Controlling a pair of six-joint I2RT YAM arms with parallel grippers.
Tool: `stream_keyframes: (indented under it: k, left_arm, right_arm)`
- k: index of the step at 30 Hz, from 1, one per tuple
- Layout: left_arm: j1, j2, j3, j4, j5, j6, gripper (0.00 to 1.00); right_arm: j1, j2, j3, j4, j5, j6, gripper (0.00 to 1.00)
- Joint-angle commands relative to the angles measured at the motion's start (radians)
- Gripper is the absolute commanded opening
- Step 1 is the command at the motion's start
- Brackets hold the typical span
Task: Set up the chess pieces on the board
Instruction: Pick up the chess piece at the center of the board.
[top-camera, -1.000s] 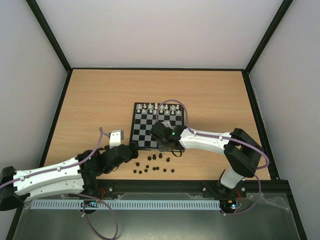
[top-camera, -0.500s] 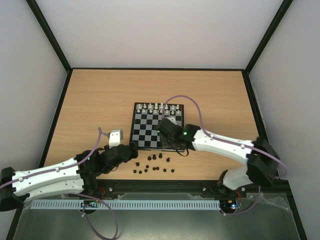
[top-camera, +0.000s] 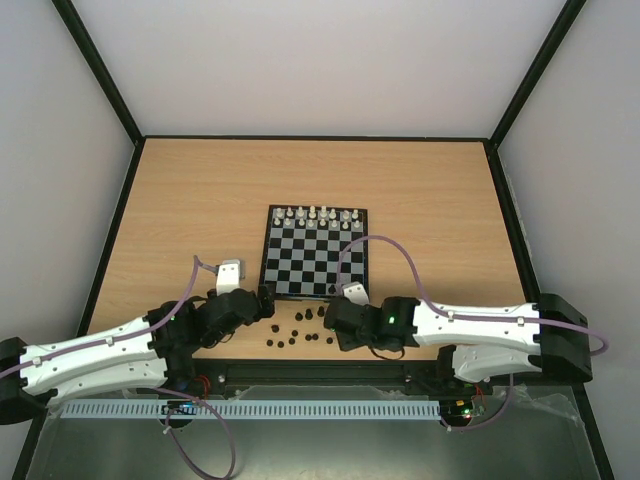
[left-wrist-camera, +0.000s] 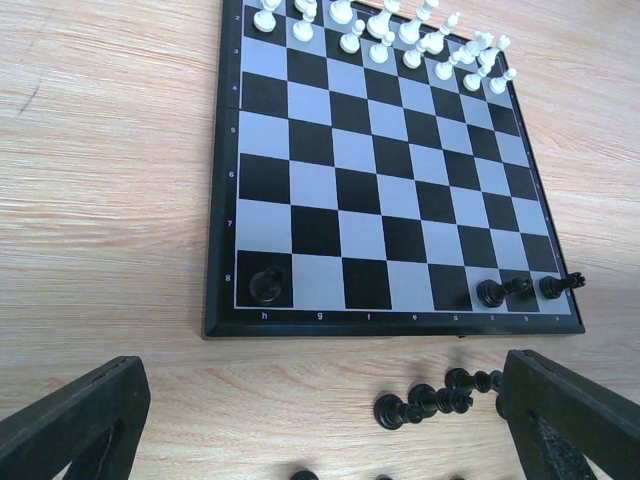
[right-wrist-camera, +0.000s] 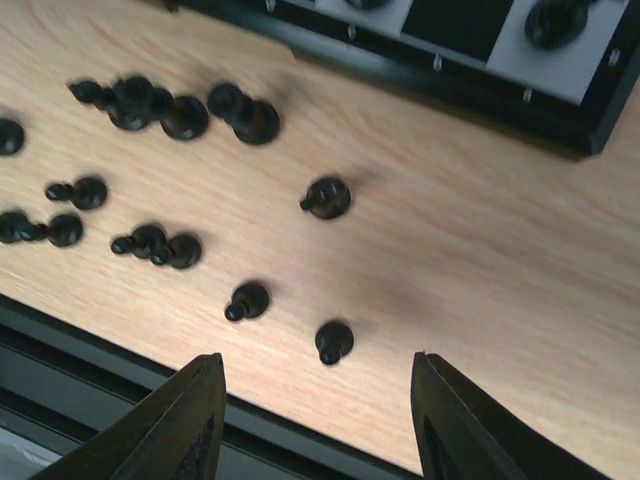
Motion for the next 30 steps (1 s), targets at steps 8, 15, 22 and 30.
stream_keyframes:
  k: [8, 15, 22, 30]
  left_arm:
    - [0.006, -0.005, 0.016, 0.003, 0.015, 0.024, 0.99]
    - [0.007, -0.024, 0.001, 0.002, 0.019, 0.017, 0.99]
    - [0.007, -0.028, -0.003, -0.001, 0.019, 0.010, 0.99]
    - [0.007, -0.039, -0.008, -0.006, 0.014, 0.005, 0.99]
  right_arm:
    - [0.075, 0.074, -0.058, 0.010, 0.001, 0.118, 0.44]
    - [0.073, 0.138, -0.057, 0.041, 0.009, 0.107, 0.39]
    - [0.052, 0.178, -0.072, 0.072, -0.003, 0.094, 0.30]
    - [0.033, 0.178, -0.095, 0.092, -0.017, 0.087, 0.25]
